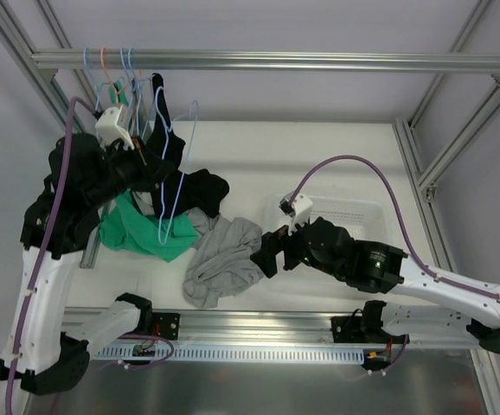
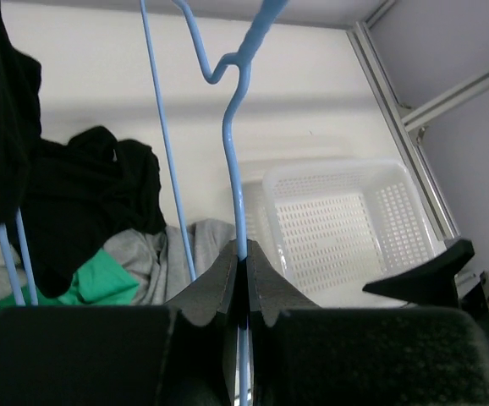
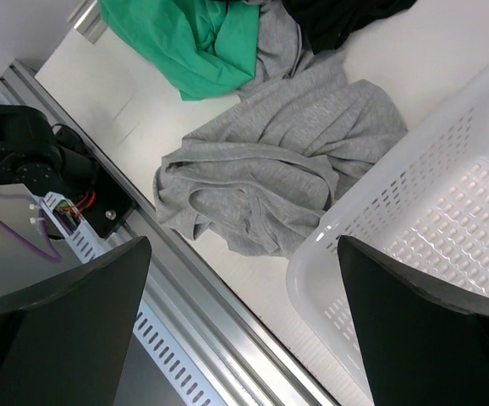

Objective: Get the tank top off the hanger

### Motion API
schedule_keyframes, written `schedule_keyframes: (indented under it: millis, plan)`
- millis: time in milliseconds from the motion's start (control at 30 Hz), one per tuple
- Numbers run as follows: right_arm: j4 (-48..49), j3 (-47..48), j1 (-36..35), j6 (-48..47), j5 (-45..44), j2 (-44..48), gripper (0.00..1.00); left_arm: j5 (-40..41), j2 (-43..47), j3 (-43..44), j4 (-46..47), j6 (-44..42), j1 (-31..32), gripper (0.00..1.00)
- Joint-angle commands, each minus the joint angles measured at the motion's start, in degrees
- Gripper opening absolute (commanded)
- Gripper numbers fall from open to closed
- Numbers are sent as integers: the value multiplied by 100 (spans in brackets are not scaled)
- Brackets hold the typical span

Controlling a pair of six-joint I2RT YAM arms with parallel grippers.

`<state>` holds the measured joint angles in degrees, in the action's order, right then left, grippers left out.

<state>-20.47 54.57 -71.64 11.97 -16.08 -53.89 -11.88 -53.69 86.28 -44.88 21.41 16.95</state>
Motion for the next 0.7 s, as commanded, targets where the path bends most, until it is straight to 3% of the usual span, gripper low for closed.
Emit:
schedule_keyframes:
  millis: [0,367,667]
  plan:
    - [-159,-51,-26,-10,-142,-7,99,327,-640,977,138,-321,63,0]
    - [-80,54,-26,-343,7,-473,99,389,-2179,2471,129,-489,124,0]
    - [157,344,-26,-546,455,-1360,99,529,-3058,2560,146,-392,133,0]
